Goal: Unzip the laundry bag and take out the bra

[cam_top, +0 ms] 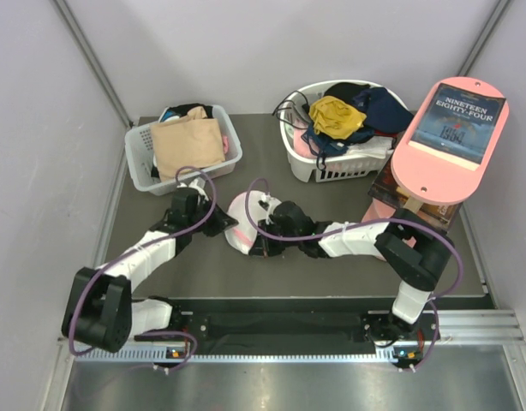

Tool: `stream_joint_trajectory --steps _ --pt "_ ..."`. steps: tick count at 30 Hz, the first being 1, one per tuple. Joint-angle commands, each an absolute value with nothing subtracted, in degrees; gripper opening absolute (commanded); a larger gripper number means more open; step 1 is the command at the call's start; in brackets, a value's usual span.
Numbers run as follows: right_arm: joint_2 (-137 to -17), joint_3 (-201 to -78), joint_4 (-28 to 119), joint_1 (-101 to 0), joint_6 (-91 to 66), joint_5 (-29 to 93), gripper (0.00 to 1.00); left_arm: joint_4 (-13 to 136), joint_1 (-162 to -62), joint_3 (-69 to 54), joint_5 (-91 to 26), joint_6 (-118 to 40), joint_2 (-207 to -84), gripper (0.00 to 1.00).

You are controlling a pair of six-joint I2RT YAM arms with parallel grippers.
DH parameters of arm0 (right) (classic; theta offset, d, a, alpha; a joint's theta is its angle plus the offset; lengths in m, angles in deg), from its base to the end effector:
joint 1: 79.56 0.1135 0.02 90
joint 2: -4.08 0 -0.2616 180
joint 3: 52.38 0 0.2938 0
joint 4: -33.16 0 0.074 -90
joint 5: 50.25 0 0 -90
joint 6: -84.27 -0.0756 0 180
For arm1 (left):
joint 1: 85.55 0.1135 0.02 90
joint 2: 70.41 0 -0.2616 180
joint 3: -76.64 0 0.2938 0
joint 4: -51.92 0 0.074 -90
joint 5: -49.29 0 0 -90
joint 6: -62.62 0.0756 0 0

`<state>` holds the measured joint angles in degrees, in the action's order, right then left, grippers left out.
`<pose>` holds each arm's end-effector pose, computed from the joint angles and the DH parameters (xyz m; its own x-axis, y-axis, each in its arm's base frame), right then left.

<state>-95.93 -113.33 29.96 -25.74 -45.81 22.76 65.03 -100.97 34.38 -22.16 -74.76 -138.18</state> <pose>0.2255 0.3457 0.1003 -0.8516 -0.1214 -0.5099 -0.4750 0.5902 0.6528 0.2828 -0.1030 0.1382 -0.7692 -0.5115 -0.3829 -0.1098 0.6962 -0.7094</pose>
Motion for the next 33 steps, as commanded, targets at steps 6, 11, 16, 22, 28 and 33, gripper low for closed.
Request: stream_joint_trajectory --steps 6,11,16,22,28,33 --pt "-95.41 -116.98 30.45 -23.84 -44.84 23.14 0.00 62.82 -100.40 25.04 -21.19 -70.45 -146.71 0.54" --pt "-97.69 -119.96 30.09 -23.23 -46.07 22.79 0.00 69.23 -100.40 28.64 -25.84 -69.48 -140.56 0.65" --pt "-100.33 -124.36 30.79 -22.35 -45.37 22.00 0.00 71.79 -100.40 35.74 -25.68 -72.55 -131.24 0.65" --pt "-103.23 -128.14 31.85 -20.59 -44.93 20.95 0.00 68.29 -100.49 42.00 -23.04 -77.91 -125.00 0.64" --pt "-103.76 -128.76 32.20 -19.44 -44.84 20.86 0.00 64.67 -100.40 42.10 -22.69 -78.80 -125.95 0.49" --pt "-103.24 -128.41 32.82 -19.36 -44.49 21.38 0.00 64.50 -100.49 40.95 -22.42 -77.92 -128.50 0.13"
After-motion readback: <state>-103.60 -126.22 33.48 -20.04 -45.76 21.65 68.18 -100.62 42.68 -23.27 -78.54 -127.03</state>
